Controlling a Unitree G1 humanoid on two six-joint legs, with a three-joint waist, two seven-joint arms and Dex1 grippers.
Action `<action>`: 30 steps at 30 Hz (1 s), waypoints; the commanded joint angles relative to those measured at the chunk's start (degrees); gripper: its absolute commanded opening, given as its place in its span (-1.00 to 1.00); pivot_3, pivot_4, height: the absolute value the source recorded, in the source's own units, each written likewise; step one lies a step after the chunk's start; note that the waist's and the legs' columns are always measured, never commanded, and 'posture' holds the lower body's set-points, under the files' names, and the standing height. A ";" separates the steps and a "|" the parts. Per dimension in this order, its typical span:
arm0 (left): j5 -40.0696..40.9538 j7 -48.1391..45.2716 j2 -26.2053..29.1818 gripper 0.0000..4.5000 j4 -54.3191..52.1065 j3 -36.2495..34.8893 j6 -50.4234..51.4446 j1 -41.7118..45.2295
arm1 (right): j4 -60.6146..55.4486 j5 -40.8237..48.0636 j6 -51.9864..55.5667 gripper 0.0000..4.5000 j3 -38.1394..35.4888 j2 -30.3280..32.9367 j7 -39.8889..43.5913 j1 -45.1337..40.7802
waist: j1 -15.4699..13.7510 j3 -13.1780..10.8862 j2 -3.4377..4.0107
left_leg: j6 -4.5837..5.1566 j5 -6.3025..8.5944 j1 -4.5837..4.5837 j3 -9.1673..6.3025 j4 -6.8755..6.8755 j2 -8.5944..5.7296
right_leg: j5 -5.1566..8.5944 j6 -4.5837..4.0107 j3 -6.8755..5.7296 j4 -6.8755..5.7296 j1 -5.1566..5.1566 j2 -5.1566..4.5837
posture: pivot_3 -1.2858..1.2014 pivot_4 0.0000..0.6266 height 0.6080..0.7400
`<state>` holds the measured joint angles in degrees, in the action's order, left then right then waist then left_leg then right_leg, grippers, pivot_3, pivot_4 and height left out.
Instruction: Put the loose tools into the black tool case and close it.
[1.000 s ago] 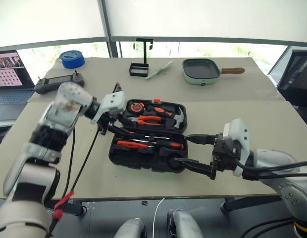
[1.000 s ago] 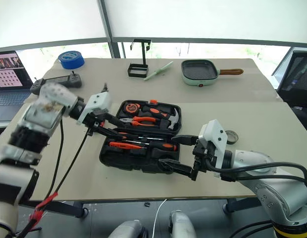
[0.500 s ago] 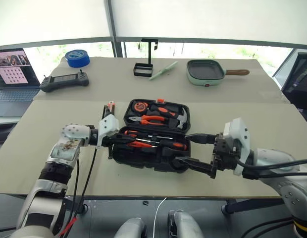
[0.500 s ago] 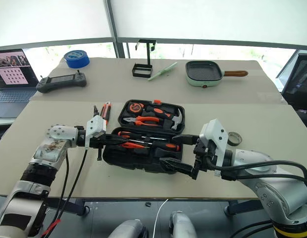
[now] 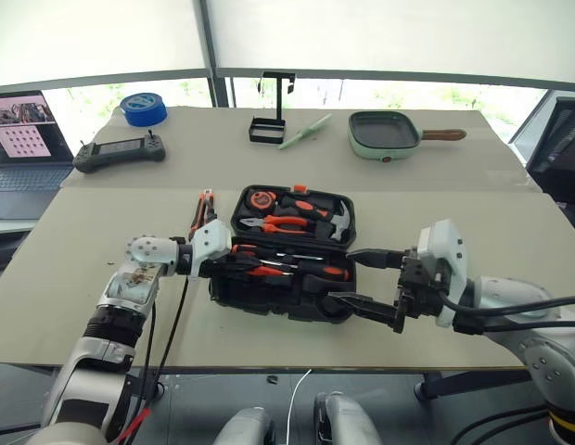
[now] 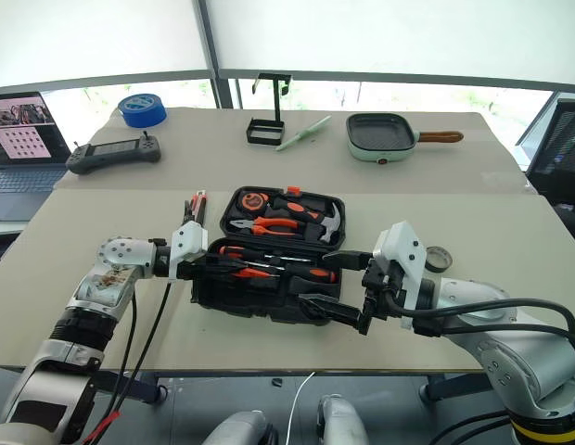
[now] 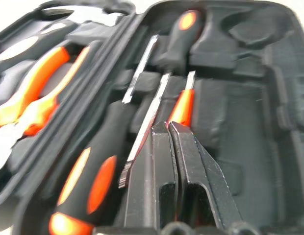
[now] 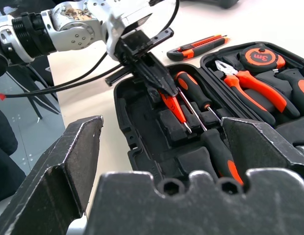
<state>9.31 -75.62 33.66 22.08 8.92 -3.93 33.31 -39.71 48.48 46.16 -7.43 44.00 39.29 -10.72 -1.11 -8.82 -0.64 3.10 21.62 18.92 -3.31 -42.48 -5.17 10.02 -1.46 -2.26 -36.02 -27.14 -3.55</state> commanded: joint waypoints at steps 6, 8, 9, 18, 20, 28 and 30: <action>-4.04 2.33 0.51 -0.96 6.41 0.89 -5.57 1.91 | -1.07 1.05 -0.71 1.00 -0.67 -0.35 -0.60 -0.73 | -0.21 0.01 0.01 | 0.00 0.00 -0.03 0.00 -0.02 0.00 | 0.00 0.00 0.00 -0.01 0.04 -0.02 | 0.03 -0.52 1.00; -3.89 2.39 0.31 -0.96 7.69 0.79 -6.10 2.41 | -1.18 1.15 -0.72 1.00 -0.66 -0.25 -0.56 -0.66 | -0.24 0.01 0.01 | 0.00 0.00 -0.11 0.00 -0.02 0.00 | -0.01 -0.01 0.01 -0.02 0.12 -0.02 | 0.03 -0.52 1.00; -2.32 1.55 0.18 -0.96 6.53 0.32 -4.25 2.49 | -1.28 1.20 -0.72 1.00 -0.68 -0.22 -0.57 -0.57 | -0.20 0.01 0.02 | 0.00 0.00 -0.14 0.00 -0.02 0.00 | -0.02 -0.02 0.02 -0.02 0.15 -0.01 | 0.03 -0.52 1.00; 3.59 0.04 1.72 -0.96 -2.91 -2.39 6.96 2.73 | -1.69 1.17 -0.93 1.00 -0.72 -0.08 -0.25 0.01 | 0.32 0.01 0.02 | 0.02 0.01 -0.17 0.01 0.16 0.02 | -0.02 -0.01 0.04 0.04 0.10 0.01 | 0.03 -0.52 1.00; 3.30 0.70 2.03 -0.96 -2.27 -2.94 7.02 3.05 | -1.62 0.78 -1.22 1.00 -0.53 -0.07 -0.05 0.09 | 0.37 0.01 0.02 | 0.02 0.01 -0.17 0.01 0.17 0.01 | -0.02 -0.01 0.04 0.05 0.10 0.01 | 0.03 -0.52 1.00; 8.37 8.48 11.94 -0.13 -12.94 -15.11 23.11 -4.63 | 2.93 -2.44 -3.48 1.00 2.21 -0.70 2.20 -5.31 | 1.35 0.00 0.00 | 0.01 0.01 -0.23 0.02 0.31 0.03 | -0.02 -0.02 0.13 0.05 0.01 0.08 | 0.03 -0.52 1.00; 10.10 12.00 14.69 0.18 -17.00 -21.52 28.04 -10.80 | 5.29 -3.17 -4.13 1.00 3.30 -1.26 3.47 -7.62 | 1.68 0.00 0.02 | 0.01 0.01 -0.44 0.03 0.58 0.01 | -0.02 -0.02 0.16 0.08 0.03 0.09 | 0.03 -0.52 1.00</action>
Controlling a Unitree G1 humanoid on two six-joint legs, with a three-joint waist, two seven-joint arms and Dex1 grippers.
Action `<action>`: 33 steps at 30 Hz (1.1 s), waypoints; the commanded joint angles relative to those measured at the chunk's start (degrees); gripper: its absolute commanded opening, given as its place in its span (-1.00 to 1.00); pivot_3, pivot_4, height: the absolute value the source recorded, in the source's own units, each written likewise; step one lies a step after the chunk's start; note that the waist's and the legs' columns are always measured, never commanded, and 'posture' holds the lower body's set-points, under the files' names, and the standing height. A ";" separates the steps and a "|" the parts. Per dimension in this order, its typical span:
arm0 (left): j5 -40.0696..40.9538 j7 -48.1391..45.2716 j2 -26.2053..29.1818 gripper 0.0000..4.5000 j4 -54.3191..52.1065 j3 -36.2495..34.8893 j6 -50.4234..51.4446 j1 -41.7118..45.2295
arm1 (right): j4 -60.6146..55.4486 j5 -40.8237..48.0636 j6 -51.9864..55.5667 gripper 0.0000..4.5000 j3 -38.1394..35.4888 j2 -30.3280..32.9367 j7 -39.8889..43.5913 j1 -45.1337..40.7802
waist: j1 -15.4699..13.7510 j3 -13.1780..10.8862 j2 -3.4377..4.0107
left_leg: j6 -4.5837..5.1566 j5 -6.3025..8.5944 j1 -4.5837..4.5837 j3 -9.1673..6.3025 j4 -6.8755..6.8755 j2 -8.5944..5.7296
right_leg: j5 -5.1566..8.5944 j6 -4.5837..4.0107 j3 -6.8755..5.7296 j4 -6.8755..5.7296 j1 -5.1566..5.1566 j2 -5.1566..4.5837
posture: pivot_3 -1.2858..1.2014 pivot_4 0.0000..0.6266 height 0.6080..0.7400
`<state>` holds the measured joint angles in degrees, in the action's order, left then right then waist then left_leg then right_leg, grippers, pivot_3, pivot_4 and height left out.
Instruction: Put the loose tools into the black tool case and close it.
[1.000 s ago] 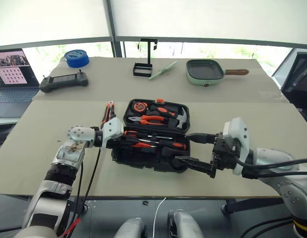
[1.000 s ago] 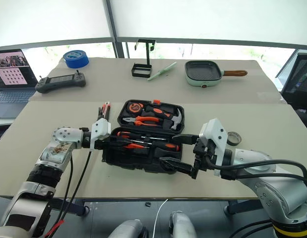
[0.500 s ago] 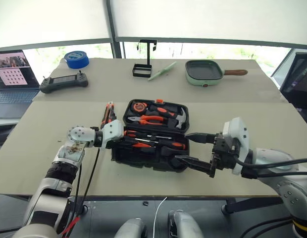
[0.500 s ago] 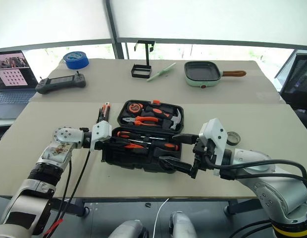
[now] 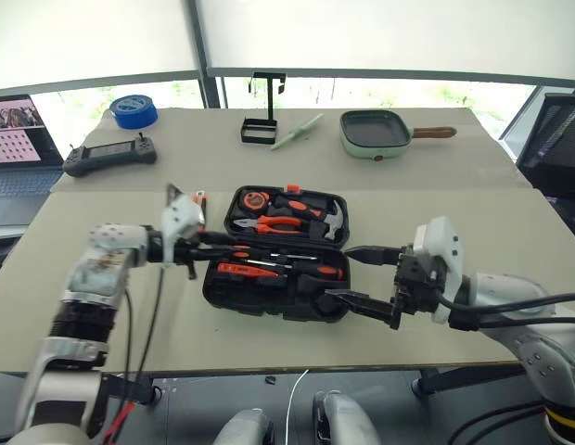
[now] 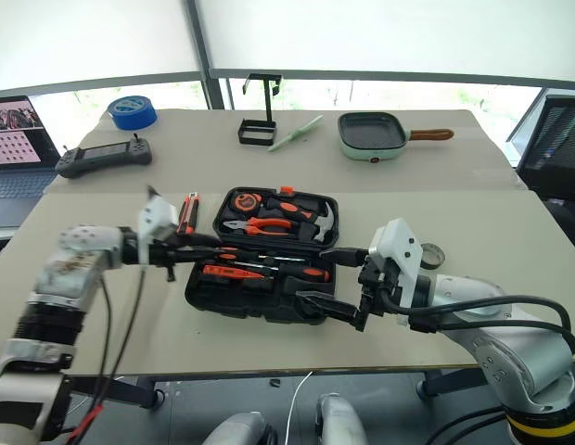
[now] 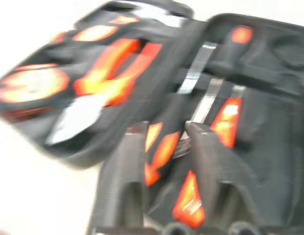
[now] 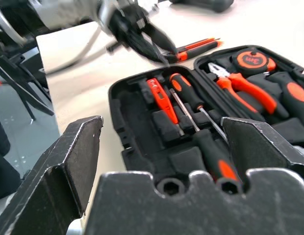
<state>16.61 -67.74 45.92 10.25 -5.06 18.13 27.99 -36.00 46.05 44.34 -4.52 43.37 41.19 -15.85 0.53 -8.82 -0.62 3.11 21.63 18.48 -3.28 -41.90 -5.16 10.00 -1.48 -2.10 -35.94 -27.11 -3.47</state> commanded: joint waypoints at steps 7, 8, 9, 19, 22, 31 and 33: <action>6.51 12.06 5.08 0.97 -17.81 -24.21 19.12 -25.28 | 7.63 -3.35 -5.13 1.00 3.70 -1.75 6.87 -8.62 | -0.42 -0.04 0.00 | -0.01 0.00 -0.03 0.00 0.12 -0.02 | 0.01 -0.01 -0.12 0.16 0.02 0.01 | 0.03 -0.52 1.00; 6.49 13.30 4.83 0.97 -19.61 -25.32 20.88 -27.64 | 8.60 -3.69 -5.51 1.00 4.10 -1.85 7.68 -9.54 | -0.43 -0.04 0.01 | -0.01 0.01 -0.05 0.00 0.11 -0.03 | 0.01 0.00 -0.13 0.17 0.05 0.00 | 0.03 -0.52 1.00; 6.48 14.64 4.75 0.97 -21.28 -25.53 22.61 -28.83 | 9.39 -4.03 -5.76 1.00 4.40 -1.92 8.29 -10.22 | -0.54 -0.05 0.02 | -0.02 0.01 -0.05 0.01 0.12 -0.03 | 0.01 0.00 -0.11 0.20 0.07 0.00 | 0.03 -0.52 1.00; 5.33 31.56 3.64 0.97 -17.47 -11.11 44.73 -1.87 | 9.98 -6.82 -6.73 1.00 5.57 -3.29 9.46 -10.49 | -2.59 -0.05 -0.03 | -0.04 0.00 -0.17 -0.04 0.04 -0.06 | -0.01 -0.02 -0.18 0.08 0.30 -0.07 | 0.03 -0.52 1.00; 4.64 33.95 1.77 0.97 -10.67 -5.88 50.49 9.08 | 9.26 -7.01 -6.38 1.00 5.41 -3.76 8.93 -10.21 | -1.50 -0.05 -0.03 | -0.04 0.00 -0.20 -0.03 0.05 -0.08 | -0.01 -0.02 -0.17 0.00 0.25 -0.04 | 0.03 -0.52 1.00; -4.49 36.47 -7.00 0.97 23.51 7.20 44.77 31.40 | 4.97 -6.66 -5.75 1.00 4.66 -4.96 5.84 -6.90 | 0.01 -0.05 -0.04 | -0.12 -0.04 -0.20 0.01 0.03 -0.27 | -0.01 -0.03 -0.35 -0.12 0.05 0.02 | 0.03 -0.52 1.00; -6.51 36.21 -8.42 0.97 29.11 9.16 42.51 33.34 | 4.07 -6.63 -5.72 1.00 4.47 -5.00 5.10 -5.92 | 0.27 -0.05 -0.04 | -0.18 -0.08 -0.20 0.02 0.02 -0.30 | -0.01 -0.03 -0.37 -0.06 0.05 0.01 | 0.03 -0.52 1.00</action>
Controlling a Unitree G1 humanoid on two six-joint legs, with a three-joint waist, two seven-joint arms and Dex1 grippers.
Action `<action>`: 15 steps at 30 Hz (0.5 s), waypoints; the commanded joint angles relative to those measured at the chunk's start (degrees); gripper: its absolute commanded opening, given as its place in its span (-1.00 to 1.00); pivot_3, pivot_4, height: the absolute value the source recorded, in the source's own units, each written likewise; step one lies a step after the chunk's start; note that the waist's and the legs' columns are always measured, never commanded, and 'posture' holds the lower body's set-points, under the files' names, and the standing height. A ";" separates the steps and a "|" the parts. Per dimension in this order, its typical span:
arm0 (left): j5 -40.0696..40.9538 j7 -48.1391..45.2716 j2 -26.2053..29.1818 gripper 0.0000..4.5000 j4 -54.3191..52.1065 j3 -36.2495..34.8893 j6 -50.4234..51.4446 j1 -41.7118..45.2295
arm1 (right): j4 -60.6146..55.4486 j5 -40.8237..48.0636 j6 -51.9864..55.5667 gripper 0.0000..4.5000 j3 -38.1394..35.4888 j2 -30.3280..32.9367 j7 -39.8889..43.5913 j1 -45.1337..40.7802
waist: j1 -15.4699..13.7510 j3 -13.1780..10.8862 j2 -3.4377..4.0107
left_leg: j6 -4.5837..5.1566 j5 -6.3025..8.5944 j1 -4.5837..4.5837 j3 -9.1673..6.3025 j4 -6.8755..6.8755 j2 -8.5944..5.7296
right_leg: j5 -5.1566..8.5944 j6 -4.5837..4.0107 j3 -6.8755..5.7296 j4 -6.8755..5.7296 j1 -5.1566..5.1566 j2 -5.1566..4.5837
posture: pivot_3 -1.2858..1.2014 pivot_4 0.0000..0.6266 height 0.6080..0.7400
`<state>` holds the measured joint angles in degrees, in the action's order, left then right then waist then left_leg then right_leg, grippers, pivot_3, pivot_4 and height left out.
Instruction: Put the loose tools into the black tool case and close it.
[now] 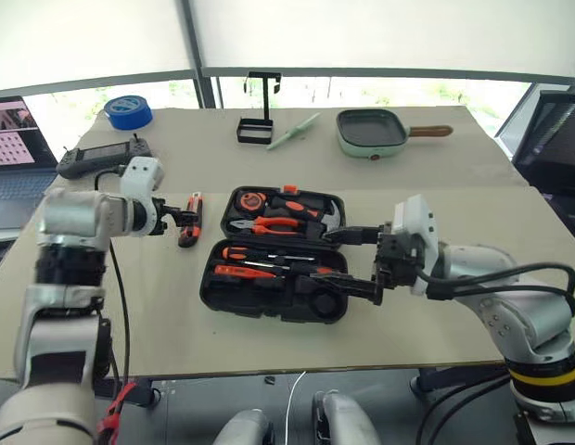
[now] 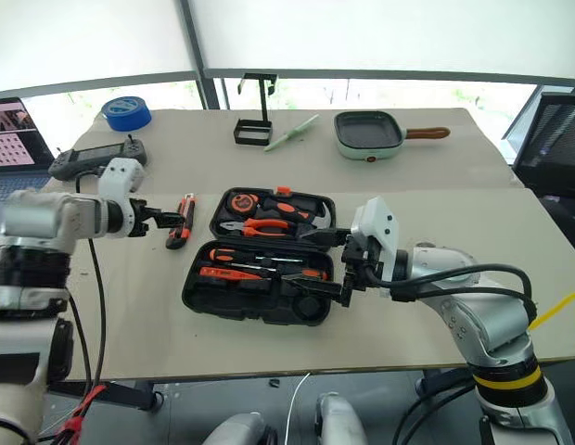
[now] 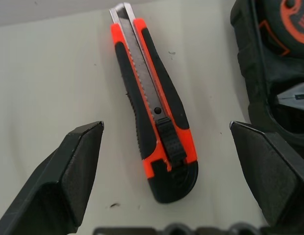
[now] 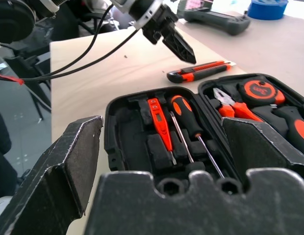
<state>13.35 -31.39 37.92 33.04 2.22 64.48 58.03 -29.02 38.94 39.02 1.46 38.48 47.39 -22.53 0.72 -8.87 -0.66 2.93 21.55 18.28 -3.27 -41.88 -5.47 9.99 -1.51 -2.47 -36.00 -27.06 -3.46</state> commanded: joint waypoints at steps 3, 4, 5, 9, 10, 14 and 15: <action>-5.04 -0.72 -2.47 0.97 12.58 3.21 -6.66 5.42 | -3.69 0.55 -0.42 1.00 -1.79 -0.08 -1.82 1.81 | 0.06 0.00 0.00 | -0.04 -0.02 -0.02 0.01 0.00 0.01 | 0.00 -0.01 0.06 -0.03 0.00 -0.01 | 0.03 -0.52 1.00; -5.34 -0.34 -3.57 0.97 15.00 2.96 -7.40 6.21 | -3.81 0.60 -0.42 1.00 -1.84 -0.08 -2.06 1.94 | 0.02 0.00 0.00 | -0.04 -0.02 -0.02 0.01 -0.01 0.01 | 0.00 -0.01 0.11 -0.05 -0.01 -0.03 | 0.03 -0.52 1.00; -5.64 -0.11 -4.39 0.97 16.87 2.75 -7.90 6.86 | -3.91 0.67 -0.44 1.00 -1.92 -0.04 -2.22 2.07 | -0.05 0.00 0.00 | -0.04 -0.02 -0.01 0.02 -0.02 0.01 | 0.00 -0.01 0.13 -0.04 -0.01 -0.03 | 0.03 -0.52 1.00; -6.76 1.83 -6.28 0.74 23.21 1.46 -9.73 7.86 | -4.25 0.92 -0.32 1.00 -2.03 0.07 -2.72 2.04 | -0.51 0.00 0.00 | -0.03 -0.02 0.01 0.00 -0.07 0.01 | 0.00 -0.01 0.23 -0.07 0.00 -0.08 | 0.03 -0.52 1.00; -6.87 2.15 -6.52 0.63 24.15 1.07 -9.99 7.92 | -4.34 1.02 -0.28 1.00 -2.07 0.13 -2.78 2.03 | -0.58 0.00 0.00 | -0.03 -0.02 0.00 0.00 -0.08 0.01 | 0.00 -0.01 0.30 -0.09 0.00 -0.10 | 0.03 -0.52 1.00; -7.11 3.25 -6.48 -0.04 25.90 -0.91 -10.37 7.79 | -4.69 1.55 -0.16 1.00 -2.58 0.81 -2.53 2.03 | -0.84 0.01 0.01 | -0.03 -0.02 0.00 0.00 -0.08 0.02 | 0.00 -0.01 0.35 -0.10 0.00 -0.12 | 0.03 -0.52 1.00; -7.18 3.39 -6.38 -0.19 26.10 -1.28 -10.60 7.73 | -4.72 1.69 -0.12 1.00 -2.69 0.94 -2.51 1.99 | -0.92 0.01 0.01 | -0.02 -0.02 0.01 0.00 -0.07 0.03 | 0.00 0.00 0.35 -0.11 0.00 -0.12 | 0.03 -0.52 1.00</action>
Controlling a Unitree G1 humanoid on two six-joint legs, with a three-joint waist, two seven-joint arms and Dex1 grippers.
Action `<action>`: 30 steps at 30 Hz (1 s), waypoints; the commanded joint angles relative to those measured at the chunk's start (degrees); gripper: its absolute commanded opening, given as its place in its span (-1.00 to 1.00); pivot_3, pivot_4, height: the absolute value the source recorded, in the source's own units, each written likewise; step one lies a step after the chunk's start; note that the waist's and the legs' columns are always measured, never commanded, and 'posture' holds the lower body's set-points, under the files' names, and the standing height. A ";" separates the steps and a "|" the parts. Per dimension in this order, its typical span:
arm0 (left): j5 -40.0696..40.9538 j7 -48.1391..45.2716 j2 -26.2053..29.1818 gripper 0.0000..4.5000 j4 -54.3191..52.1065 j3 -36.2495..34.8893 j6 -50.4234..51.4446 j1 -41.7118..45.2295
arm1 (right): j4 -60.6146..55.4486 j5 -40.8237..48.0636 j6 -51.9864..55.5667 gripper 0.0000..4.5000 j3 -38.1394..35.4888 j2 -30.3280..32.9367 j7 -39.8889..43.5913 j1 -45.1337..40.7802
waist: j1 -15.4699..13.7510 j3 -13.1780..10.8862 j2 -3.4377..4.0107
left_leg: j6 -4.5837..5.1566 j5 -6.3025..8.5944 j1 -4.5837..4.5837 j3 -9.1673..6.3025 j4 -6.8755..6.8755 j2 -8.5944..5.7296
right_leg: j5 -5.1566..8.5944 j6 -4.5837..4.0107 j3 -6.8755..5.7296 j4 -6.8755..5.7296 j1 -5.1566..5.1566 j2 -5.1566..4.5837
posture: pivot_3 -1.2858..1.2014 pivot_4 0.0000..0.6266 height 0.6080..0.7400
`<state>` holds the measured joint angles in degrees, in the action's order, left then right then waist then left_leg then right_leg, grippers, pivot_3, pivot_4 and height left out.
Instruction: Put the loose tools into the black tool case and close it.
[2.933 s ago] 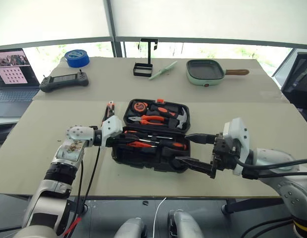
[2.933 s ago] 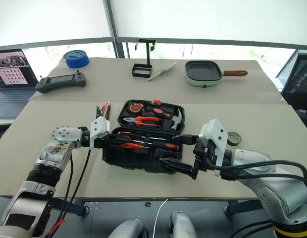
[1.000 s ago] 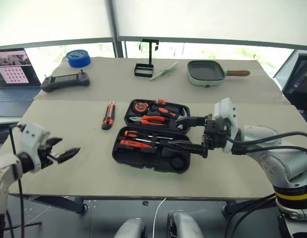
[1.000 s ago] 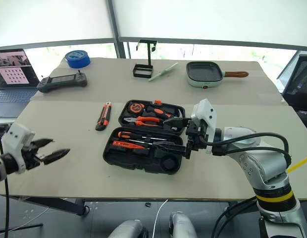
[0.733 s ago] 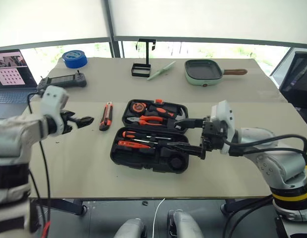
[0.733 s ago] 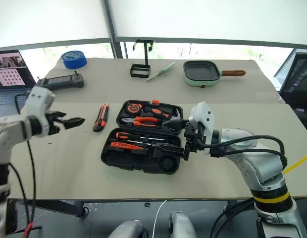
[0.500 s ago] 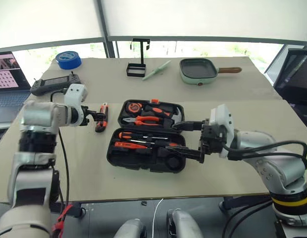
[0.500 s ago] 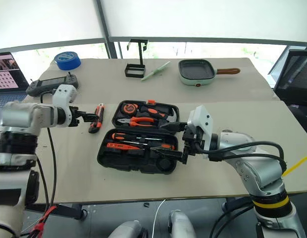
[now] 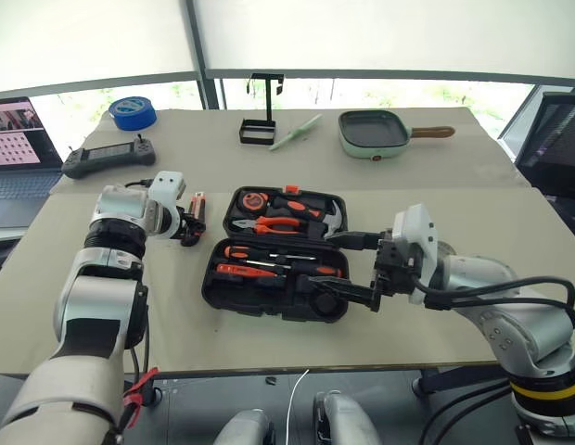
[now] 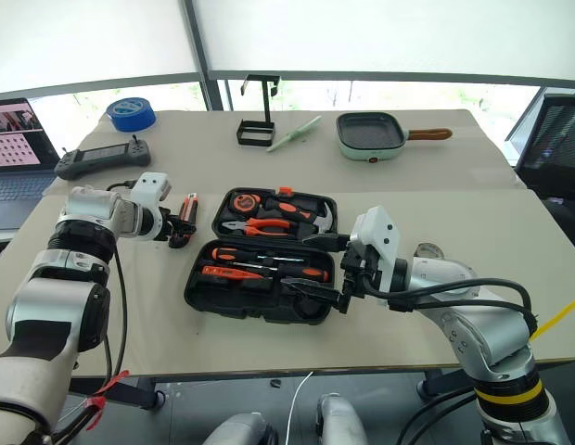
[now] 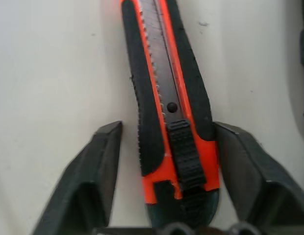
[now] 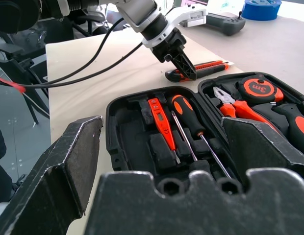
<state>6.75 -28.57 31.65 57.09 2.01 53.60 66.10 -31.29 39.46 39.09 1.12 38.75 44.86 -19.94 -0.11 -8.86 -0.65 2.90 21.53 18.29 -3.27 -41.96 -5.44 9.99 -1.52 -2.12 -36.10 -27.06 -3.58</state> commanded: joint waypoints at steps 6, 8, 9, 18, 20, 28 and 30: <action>0.66 -13.18 5.05 -0.23 -5.01 -1.78 -12.66 -3.88 | -2.77 2.94 1.12 1.00 -3.90 1.89 0.40 -0.10 | -0.12 0.00 0.00 | 0.00 0.00 0.02 0.00 0.01 0.02 | 0.00 0.00 0.00 0.00 -0.03 0.01 | 0.03 -0.52 1.00; 1.51 -21.45 8.53 -0.23 -7.62 -2.23 -19.18 -5.67 | -3.53 5.70 3.02 1.00 -4.84 3.02 1.52 0.94 | 0.09 -0.01 -0.02 | 0.00 0.00 0.07 0.00 0.03 0.05 | 0.00 0.00 -0.02 0.00 -0.10 0.02 | 0.03 -0.52 1.00; 1.99 -25.07 9.99 -0.23 -8.35 -2.57 -21.24 -6.20 | -4.17 6.78 3.48 1.00 -5.18 3.69 2.15 1.57 | 0.09 -0.04 -0.06 | 0.00 0.00 0.11 0.00 0.04 0.07 | -0.01 -0.02 -0.05 0.02 -0.13 0.04 | 0.03 -0.52 1.00; 7.63 -62.92 24.05 -0.23 -42.03 5.99 -33.56 -22.11 | -7.09 6.80 2.48 1.00 -7.32 8.01 3.22 7.17 | -0.21 -0.04 -0.05 | 0.01 0.00 0.22 -0.04 0.02 0.04 | -0.02 -0.03 -0.23 0.24 -0.06 -0.14 | 0.03 -0.52 1.00; 6.46 -63.93 27.17 -0.23 -49.11 12.24 -40.54 -26.13 | -7.54 6.43 2.23 1.00 -7.26 8.10 2.64 7.91 | -0.34 -0.05 -0.07 | 0.01 0.00 0.18 -0.03 0.01 0.04 | -0.02 -0.03 -0.22 0.22 0.00 -0.17 | 0.03 -0.52 1.00; -2.42 -62.59 17.75 -0.23 -48.25 18.78 -50.02 -23.05 | -9.14 6.55 2.50 1.00 -7.52 7.71 0.39 9.07 | -1.02 -0.05 -0.07 | 0.14 -0.04 0.25 -0.03 -0.01 0.13 | -0.06 -0.07 -0.19 0.22 0.04 -0.17 | 0.03 -0.52 1.00; -2.88 -62.35 15.74 -0.23 -48.32 19.72 -48.40 -22.09 | -9.47 6.25 2.33 1.00 -7.58 7.60 -0.12 9.59 | -0.85 -0.05 -0.07 | 0.16 -0.04 0.24 -0.02 0.01 0.13 | -0.06 -0.07 -0.19 0.22 0.04 -0.17 | 0.03 -0.52 1.00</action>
<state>4.50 -90.93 48.44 9.45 21.30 4.12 42.93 -38.88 45.80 42.71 -4.94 46.50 45.34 -10.52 -0.96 -8.91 -0.73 3.08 21.50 18.53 -3.29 -41.95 -5.31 9.93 -1.58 -2.31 -35.88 -27.02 -3.74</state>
